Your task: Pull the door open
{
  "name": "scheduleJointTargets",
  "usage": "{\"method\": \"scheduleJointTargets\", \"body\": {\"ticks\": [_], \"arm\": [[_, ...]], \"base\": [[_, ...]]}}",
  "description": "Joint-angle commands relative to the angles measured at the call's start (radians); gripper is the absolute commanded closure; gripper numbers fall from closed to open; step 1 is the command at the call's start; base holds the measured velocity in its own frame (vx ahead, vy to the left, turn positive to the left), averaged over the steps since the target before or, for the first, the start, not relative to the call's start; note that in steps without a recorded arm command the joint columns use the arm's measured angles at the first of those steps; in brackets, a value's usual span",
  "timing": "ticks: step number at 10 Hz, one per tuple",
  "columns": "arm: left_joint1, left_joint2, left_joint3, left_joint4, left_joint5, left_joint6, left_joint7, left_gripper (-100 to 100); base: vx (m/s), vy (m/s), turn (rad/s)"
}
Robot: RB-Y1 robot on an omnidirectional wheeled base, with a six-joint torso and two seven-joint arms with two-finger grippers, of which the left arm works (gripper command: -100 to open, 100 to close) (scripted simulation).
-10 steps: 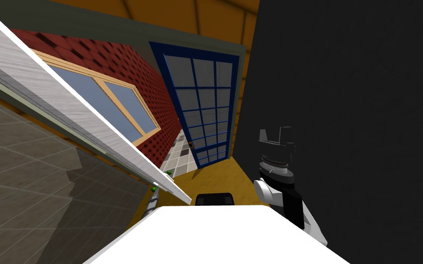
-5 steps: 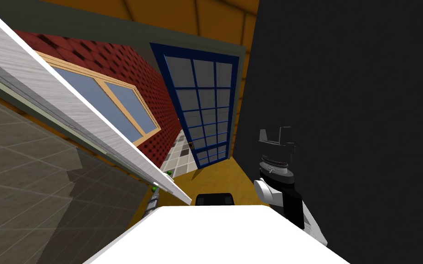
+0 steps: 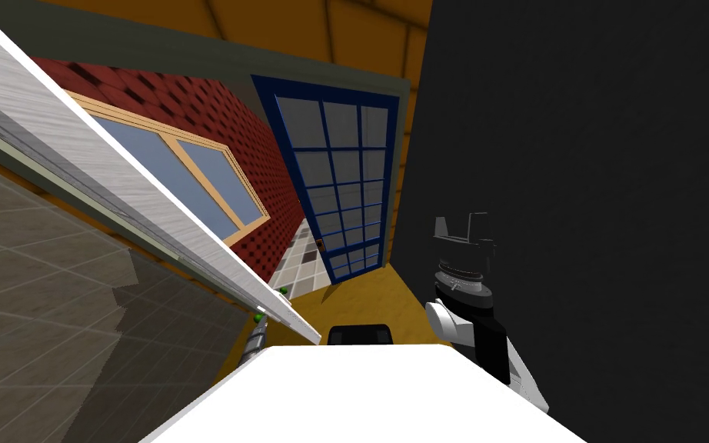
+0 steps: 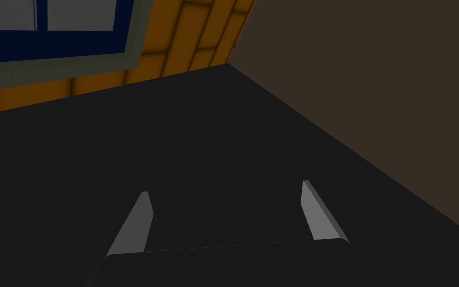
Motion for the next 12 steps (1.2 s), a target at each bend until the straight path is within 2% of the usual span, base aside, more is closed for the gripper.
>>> {"method": "scheduleJointTargets", "body": {"ticks": [1, 3, 4, 9, 10, 12], "arm": [[0.001, 0.011, 0.014, -0.005, 0.015, 0.016, 0.030, 100], [0.004, 0.015, 0.002, -0.010, 0.022, 0.014, 0.082, 100], [0.004, 0.015, 0.002, -0.010, 0.022, 0.014, 0.085, 100], [0.008, 0.021, -0.023, -0.019, 0.037, 0.010, 0.192, 100], [0.008, 0.021, -0.023, -0.019, 0.037, 0.010, 0.196, 100], [0.009, 0.024, -0.037, -0.024, 0.044, 0.008, 0.250, 100]], "base": [[0.016, -0.005, -0.002], [0.011, 0.000, 0.001], [-0.008, 0.000, -0.004], [0.007, 0.003, -0.008], [0.012, 0.004, -0.003], [0.021, -0.009, -0.012]]}}
